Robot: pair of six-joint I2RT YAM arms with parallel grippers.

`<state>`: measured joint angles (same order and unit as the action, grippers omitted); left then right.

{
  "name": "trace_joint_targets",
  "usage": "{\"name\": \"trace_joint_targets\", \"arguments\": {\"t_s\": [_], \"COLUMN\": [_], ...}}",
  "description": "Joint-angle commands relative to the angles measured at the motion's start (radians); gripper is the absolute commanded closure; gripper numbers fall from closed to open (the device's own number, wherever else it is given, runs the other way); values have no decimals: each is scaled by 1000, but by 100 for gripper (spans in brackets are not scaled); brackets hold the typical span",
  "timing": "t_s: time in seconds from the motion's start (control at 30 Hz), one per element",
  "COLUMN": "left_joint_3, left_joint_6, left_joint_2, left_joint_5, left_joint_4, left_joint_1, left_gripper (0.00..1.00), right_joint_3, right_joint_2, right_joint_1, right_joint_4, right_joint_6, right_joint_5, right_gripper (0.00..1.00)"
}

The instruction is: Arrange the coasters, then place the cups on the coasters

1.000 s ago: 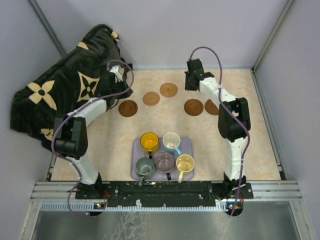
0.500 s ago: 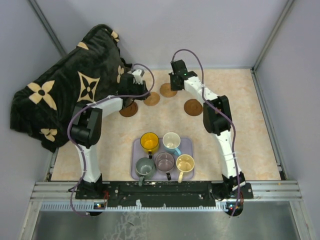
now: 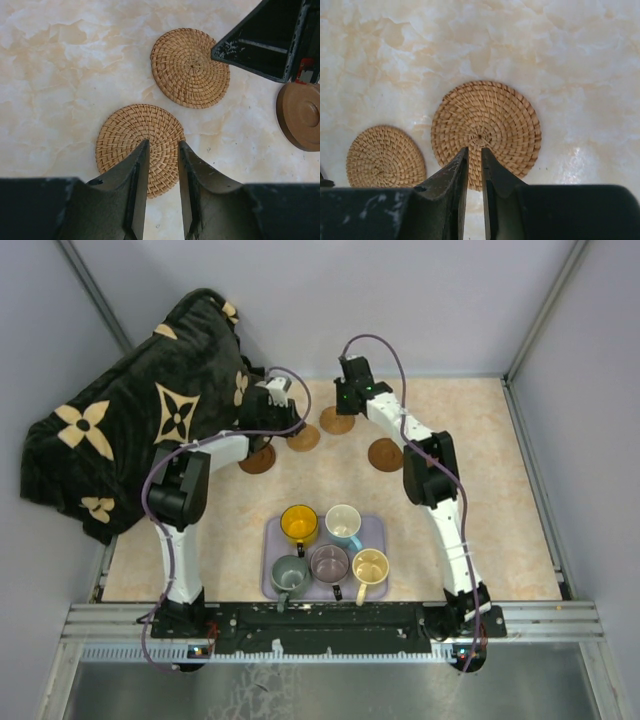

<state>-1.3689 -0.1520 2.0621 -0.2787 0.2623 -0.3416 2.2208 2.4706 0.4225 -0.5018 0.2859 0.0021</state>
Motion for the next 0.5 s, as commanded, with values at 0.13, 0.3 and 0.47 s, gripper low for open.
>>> {"name": "trace_joint_targets", "arguments": {"t_s": [0.13,0.3,0.47], "left_joint_3": [-102,-164,-170], "left_joint_6": [3,-15,-48], "left_joint_2": [100,141,144], "left_joint_5": [-13,0,58], "left_joint_4": [-44,-123,-218], "left_joint_1": [-26,-28,-27], "left_gripper": [64,62,63], "right_joint_3": [82,112,67], "right_joint_2": [69,106,96], "right_joint_1": [-1,-1,2], "right_joint_4": [71,40,3], "right_joint_6": [35,47,48], "right_joint_5": [-56,-80,-86], "right_gripper": [78,77,78]}}
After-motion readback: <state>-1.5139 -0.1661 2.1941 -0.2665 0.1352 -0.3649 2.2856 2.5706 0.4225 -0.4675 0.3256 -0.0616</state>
